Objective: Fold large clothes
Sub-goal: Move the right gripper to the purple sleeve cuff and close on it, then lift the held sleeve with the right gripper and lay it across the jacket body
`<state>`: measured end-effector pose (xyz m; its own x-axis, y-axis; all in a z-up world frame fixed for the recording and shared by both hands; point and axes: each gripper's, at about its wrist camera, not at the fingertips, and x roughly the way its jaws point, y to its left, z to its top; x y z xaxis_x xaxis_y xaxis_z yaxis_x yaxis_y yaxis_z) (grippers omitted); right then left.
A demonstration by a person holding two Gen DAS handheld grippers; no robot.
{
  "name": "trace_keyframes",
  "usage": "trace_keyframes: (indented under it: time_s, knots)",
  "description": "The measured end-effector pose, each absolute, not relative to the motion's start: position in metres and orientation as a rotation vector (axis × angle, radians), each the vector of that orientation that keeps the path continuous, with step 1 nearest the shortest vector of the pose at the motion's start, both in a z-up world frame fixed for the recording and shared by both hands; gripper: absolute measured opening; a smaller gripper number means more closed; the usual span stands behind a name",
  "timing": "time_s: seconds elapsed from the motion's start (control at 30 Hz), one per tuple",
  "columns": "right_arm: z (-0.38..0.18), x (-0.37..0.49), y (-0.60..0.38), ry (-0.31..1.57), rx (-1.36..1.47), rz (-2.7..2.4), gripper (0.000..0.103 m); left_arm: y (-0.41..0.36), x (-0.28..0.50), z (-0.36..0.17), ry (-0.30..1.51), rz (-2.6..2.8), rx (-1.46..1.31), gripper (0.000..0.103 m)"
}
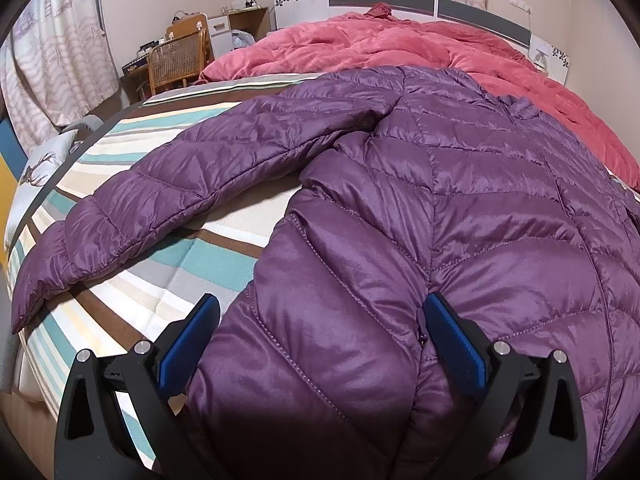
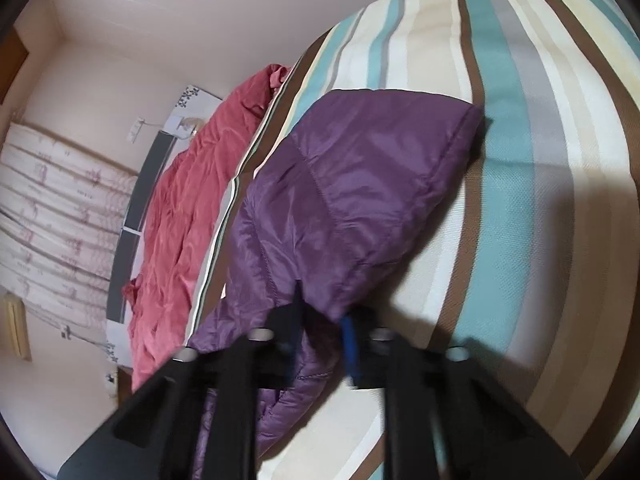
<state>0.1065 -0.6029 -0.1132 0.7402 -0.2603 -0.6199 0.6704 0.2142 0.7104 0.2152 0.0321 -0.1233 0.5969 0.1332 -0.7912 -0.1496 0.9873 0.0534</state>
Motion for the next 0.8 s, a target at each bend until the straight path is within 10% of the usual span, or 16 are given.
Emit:
trace_keyframes:
  time_s: [0.8]
  knots:
    - [0.008, 0.241, -0.342, 0.546, -0.212, -0.426, 0.008, 0.059, 0.235, -0.131, 0.94, 0.193, -0.095, 0.101]
